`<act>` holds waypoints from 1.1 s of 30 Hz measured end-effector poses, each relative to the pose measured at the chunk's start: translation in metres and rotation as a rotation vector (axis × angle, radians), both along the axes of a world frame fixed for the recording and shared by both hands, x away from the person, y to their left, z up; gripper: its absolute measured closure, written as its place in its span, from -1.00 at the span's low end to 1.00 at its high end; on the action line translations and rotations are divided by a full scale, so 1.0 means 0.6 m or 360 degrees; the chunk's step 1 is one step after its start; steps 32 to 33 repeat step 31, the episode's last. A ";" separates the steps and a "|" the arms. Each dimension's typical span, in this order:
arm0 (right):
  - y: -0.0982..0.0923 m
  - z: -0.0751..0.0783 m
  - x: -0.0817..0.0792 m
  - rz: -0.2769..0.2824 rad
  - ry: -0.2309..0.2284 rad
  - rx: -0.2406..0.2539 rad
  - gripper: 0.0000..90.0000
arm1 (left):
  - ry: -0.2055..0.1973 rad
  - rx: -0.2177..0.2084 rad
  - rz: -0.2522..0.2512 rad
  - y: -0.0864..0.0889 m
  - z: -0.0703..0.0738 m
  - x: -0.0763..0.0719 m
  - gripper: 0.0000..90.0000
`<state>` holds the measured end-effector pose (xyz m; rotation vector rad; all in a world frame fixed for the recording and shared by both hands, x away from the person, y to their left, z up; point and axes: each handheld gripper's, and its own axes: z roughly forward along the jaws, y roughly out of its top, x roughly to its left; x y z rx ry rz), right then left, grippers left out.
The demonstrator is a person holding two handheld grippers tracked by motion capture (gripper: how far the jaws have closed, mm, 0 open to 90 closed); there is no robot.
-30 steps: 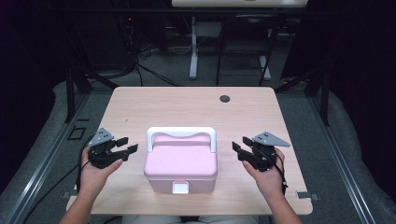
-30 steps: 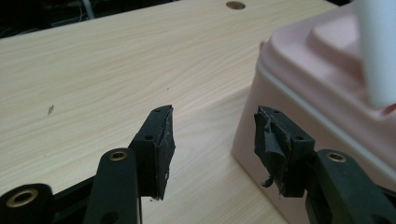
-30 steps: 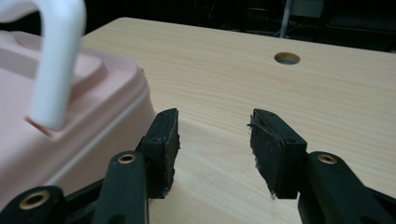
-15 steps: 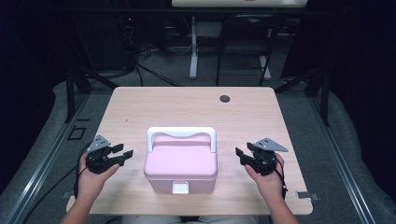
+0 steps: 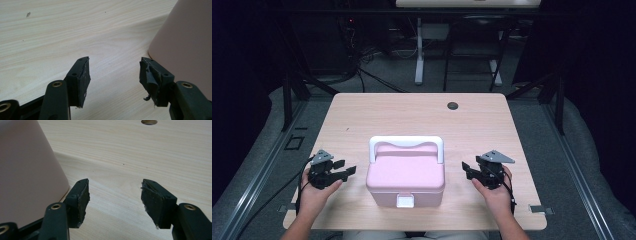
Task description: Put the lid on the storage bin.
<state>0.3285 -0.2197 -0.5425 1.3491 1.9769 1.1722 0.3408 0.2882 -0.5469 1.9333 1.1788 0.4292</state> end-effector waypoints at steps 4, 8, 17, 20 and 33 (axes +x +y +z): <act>0.000 -0.010 0.006 0.0005 0.0091 0.0018 -0.18 | 0.0029 0.0005 0.0000 0.001 -0.004 0.003 -0.10; 0.006 -0.015 0.011 0.0008 0.0134 -0.0028 -0.25 | 0.0047 0.0022 0.0017 0.001 -0.008 0.006 -0.13; 0.012 -0.016 0.011 0.0009 0.0097 -0.0092 -0.39 | 0.0075 0.0029 0.0049 0.001 -0.011 0.011 -0.25; 0.013 -0.017 0.011 -0.0003 0.0101 -0.0102 -0.40 | 0.0079 0.0027 0.0064 0.002 -0.012 0.012 -0.28; 0.018 -0.018 0.010 0.0022 0.0069 -0.0156 -0.52 | 0.0052 0.0050 0.0128 0.006 -0.010 0.014 -0.37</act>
